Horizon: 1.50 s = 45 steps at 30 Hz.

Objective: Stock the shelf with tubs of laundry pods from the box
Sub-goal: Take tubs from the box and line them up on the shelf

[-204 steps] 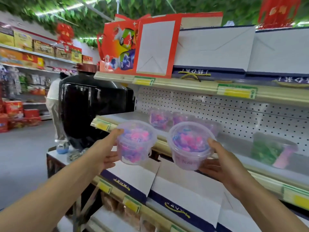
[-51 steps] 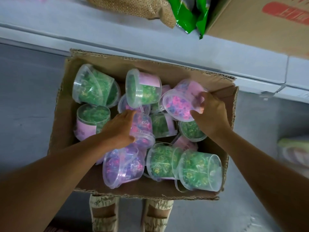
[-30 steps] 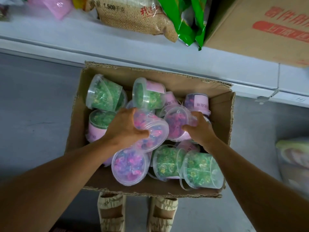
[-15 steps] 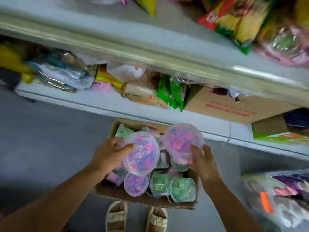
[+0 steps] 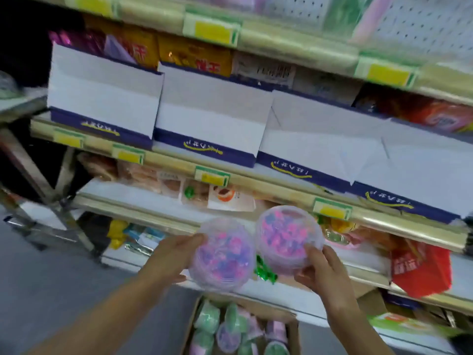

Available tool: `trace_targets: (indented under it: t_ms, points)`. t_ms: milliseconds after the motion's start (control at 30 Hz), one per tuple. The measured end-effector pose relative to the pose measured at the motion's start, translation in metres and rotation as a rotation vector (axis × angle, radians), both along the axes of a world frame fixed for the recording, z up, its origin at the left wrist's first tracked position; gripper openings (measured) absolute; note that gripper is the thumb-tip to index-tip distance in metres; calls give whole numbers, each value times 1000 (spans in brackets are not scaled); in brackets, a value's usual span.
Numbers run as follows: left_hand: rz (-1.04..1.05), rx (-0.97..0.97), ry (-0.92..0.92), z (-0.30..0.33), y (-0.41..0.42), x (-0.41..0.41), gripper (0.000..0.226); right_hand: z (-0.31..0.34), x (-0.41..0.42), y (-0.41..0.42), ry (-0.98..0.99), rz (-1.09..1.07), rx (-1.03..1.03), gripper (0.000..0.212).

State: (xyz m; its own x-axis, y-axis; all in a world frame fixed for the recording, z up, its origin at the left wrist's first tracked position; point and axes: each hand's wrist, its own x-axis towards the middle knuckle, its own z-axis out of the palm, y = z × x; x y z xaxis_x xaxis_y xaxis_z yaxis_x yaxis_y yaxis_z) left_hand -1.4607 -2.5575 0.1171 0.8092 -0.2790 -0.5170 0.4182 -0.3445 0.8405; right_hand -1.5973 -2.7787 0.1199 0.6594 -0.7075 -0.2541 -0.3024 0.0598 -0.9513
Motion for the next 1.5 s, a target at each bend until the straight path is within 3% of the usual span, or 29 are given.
trace_targets:
  t_ms: [300,767,1000,1267,1500]
  points:
    - [42,-138,-175,150,27,12,30,141,19,22,-222,62,-46,20]
    - [283,-149,-321,257,58,49,48,260,92,30,-452,277,-46,17]
    - [296,-178,-415,304,89,120,39,304,179,54,-467,356,-79,21]
    - [250,-243,-470,351,99,255,40,332,295,88,-458,272,-69,19]
    - [147,-80,-535,369,93,343,46,332,370,99,-324,134,-64,27]
